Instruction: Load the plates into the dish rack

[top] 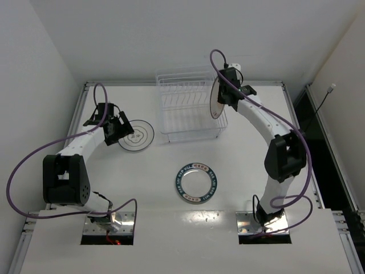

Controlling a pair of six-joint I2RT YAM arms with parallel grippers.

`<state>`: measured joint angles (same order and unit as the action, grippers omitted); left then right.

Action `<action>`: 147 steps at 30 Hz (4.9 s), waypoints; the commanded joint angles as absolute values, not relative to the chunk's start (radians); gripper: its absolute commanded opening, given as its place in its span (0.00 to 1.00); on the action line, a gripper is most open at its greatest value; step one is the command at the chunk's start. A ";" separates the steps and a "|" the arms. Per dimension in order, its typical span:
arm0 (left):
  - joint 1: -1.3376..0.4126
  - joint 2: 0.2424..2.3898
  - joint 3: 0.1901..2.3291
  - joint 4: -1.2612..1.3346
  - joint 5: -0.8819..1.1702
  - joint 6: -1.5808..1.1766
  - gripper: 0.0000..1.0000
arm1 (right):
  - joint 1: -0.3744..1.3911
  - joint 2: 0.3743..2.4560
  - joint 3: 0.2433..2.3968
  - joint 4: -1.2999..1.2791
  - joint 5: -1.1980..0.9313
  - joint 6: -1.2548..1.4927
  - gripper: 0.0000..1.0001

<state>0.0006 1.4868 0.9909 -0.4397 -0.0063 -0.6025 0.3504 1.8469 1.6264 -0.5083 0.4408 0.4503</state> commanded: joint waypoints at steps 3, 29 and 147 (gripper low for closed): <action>0.005 1.491 1.008 -0.436 0.002 -0.594 0.76 | 0.348 1.781 1.565 -0.405 0.480 0.497 0.00; 0.005 1.509 1.008 -0.436 0.011 -0.594 0.76 | 0.339 2.072 1.923 -0.287 0.581 0.269 0.00; 0.005 1.508 1.008 -0.436 0.029 -0.584 0.76 | 0.357 1.560 1.000 -0.245 0.179 0.396 0.00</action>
